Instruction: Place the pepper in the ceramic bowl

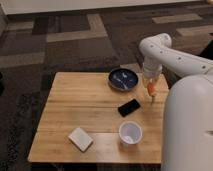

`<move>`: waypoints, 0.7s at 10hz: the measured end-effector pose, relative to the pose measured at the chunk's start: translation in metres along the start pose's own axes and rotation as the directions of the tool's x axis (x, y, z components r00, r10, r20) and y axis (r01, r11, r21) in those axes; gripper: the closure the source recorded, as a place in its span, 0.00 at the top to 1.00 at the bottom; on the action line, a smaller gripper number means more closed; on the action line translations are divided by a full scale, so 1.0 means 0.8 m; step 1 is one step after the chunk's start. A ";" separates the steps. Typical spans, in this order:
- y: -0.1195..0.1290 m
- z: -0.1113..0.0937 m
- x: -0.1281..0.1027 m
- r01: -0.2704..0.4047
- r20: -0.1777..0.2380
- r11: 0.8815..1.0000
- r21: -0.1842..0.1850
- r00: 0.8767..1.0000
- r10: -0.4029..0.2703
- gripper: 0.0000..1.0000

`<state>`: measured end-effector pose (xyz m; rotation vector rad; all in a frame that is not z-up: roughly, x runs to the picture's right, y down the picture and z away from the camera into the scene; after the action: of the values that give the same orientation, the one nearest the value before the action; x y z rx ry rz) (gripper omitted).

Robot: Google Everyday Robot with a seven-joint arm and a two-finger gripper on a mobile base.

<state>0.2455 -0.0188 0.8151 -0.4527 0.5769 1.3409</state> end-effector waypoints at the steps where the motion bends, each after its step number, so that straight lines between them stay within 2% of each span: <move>1: -0.001 0.000 -0.005 0.003 0.003 1.000 0.000 1.000 -0.003 0.00; 3: 0.004 0.001 -0.019 0.032 0.005 0.999 -0.001 0.999 -0.032 0.00; 5: 0.010 0.000 -0.034 0.076 0.009 0.997 0.016 0.997 -0.076 0.00; 7: 0.023 0.005 -0.055 0.159 -0.004 0.987 0.037 0.987 -0.159 0.00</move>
<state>0.2227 -0.0471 0.8459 -0.4596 0.5537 1.1757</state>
